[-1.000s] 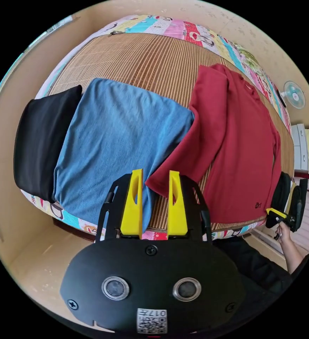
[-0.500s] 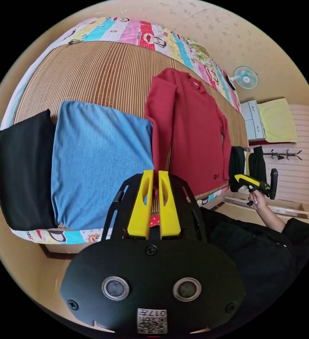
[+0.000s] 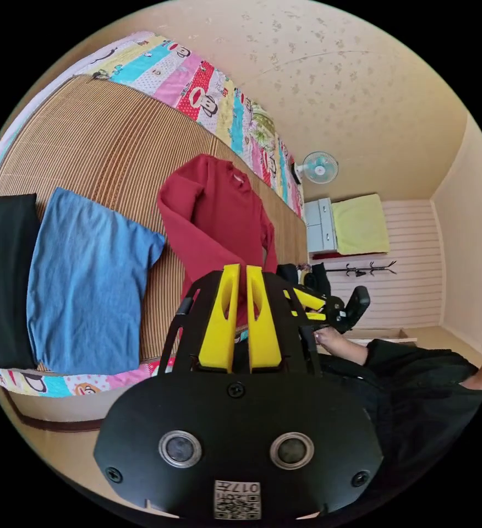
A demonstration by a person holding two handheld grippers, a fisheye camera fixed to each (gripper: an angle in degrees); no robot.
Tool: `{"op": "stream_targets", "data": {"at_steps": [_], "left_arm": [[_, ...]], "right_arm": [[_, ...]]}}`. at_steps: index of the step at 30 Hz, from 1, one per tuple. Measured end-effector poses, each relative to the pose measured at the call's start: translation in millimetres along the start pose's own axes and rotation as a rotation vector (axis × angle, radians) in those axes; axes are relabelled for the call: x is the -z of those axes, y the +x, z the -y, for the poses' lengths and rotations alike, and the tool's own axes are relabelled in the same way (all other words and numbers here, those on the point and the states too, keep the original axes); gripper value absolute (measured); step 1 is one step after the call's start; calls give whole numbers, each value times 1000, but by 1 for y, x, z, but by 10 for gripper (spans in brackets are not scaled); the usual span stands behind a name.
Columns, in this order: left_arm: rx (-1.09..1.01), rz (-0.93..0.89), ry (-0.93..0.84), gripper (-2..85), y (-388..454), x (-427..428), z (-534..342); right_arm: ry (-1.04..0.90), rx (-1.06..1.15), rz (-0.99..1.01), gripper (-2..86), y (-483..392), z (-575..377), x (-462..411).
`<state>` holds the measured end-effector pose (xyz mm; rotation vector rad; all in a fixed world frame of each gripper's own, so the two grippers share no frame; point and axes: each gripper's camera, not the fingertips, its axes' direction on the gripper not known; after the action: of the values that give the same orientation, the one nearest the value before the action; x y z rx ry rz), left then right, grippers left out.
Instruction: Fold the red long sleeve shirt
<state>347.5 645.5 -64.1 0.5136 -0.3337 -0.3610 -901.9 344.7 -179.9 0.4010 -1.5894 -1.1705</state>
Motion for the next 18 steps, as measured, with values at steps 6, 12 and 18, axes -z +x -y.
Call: {"op": "stream_targets", "data": {"at_steps": [6, 12, 18], "left_arm": [[89, -161, 214, 8, 28, 26, -4], [12, -139, 324, 34, 84, 15, 27], [-214, 0, 450, 45, 152, 12, 51]], "right_arm": [[164, 231, 51, 182, -36, 50, 18], [457, 88, -56, 146, -15, 115, 47], [747, -63, 27, 55, 136, 86, 129]]}}
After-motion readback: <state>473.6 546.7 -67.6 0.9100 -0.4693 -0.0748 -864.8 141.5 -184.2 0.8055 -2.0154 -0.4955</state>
